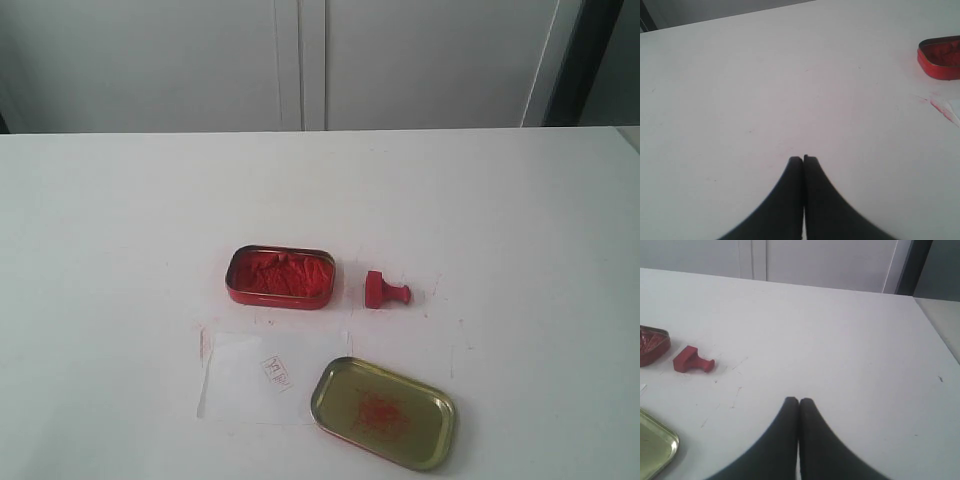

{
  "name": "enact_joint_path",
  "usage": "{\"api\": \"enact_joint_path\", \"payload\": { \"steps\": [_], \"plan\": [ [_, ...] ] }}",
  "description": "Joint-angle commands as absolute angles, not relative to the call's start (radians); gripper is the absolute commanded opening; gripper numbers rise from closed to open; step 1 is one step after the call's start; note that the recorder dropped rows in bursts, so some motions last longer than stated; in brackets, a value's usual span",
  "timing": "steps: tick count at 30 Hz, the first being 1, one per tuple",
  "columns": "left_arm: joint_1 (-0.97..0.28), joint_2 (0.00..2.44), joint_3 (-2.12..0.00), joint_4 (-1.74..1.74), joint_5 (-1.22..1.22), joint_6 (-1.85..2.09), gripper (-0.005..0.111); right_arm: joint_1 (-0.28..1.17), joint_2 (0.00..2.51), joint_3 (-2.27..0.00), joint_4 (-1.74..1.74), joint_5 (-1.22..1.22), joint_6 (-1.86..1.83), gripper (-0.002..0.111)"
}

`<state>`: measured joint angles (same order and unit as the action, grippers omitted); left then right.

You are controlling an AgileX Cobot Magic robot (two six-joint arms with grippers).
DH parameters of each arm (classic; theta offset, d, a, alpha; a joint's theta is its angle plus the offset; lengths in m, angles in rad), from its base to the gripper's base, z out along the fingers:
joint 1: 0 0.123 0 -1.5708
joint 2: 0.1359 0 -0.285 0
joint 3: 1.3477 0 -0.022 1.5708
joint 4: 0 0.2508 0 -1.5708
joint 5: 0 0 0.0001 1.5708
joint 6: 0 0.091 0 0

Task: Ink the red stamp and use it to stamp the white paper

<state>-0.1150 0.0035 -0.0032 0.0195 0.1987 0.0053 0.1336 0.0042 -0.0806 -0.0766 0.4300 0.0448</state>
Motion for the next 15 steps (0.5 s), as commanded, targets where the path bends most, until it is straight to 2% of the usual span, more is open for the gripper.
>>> {"api": "enact_joint_path", "payload": {
  "steps": [1,15],
  "plan": [
    [-0.113,0.000,0.000,0.017,0.193,0.008,0.000,0.129,0.000,-0.065,-0.081,0.403,0.041,0.000],
    [-0.113,0.000,0.000,0.017,0.193,0.008,0.000,0.129,0.000,0.000,-0.079,0.347,0.041,0.000]
  ]
}}
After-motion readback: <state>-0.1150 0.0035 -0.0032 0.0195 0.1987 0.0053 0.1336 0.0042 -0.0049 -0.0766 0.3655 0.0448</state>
